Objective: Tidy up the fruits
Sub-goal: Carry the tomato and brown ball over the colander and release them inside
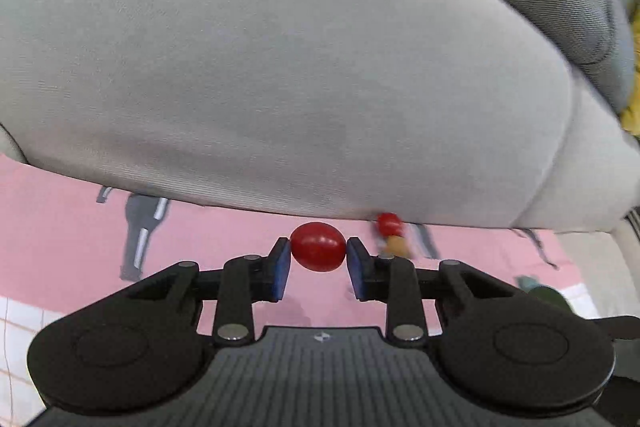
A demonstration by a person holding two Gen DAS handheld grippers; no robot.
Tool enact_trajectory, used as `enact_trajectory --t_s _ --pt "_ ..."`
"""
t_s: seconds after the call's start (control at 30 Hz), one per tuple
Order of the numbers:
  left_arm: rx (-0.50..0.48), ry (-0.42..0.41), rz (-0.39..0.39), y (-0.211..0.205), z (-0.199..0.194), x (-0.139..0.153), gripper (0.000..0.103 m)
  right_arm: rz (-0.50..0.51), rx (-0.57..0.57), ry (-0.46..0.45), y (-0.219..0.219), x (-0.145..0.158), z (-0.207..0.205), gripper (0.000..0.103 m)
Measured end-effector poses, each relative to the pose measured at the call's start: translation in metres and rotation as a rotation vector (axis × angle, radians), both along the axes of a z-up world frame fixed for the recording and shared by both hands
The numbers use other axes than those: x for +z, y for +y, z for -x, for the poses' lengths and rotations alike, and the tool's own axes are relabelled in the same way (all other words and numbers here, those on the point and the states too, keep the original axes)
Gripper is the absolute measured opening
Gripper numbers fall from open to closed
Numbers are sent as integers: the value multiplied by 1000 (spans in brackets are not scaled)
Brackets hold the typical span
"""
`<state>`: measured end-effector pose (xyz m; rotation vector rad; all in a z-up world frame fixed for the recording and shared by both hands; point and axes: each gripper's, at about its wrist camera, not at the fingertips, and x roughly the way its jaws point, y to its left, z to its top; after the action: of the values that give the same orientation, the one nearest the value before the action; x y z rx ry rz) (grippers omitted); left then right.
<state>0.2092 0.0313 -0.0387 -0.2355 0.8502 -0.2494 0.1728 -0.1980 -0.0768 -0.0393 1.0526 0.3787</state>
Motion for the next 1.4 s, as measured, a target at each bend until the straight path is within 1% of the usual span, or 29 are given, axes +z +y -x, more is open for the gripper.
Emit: enact_trajectory --t_s 0.17,0.37,0.6,0.7,0.87,0.97,1.13,1.4 --pt "-63 -26 6 -29 25 20 34 -2 -41 -29 -18 11 23 20" --pt "-181 -44 -3 -74 56 34 34 -3 -92 -59 -49 21 48 20" --pt "-352 -38 -42 -136 81 33 34 34 -160 -67 -92 19 72 20" --pt "-421 -11 -59 -160 90 27 34 56 -185 -58 -108 14 81 20" --pt "-499 53 -80 -186 99 11 34 94 -197 -34 -125 2 93 20" --pt "-525 89 -104 -195 102 1 34 113 -185 -22 -128 -6 97 20" --pt "-549 140 -122 -202 101 -11 34 140 -149 -18 -125 -14 99 20" --pt "-557 203 -141 -204 96 -26 34 145 -112 10 -120 -25 95 20"
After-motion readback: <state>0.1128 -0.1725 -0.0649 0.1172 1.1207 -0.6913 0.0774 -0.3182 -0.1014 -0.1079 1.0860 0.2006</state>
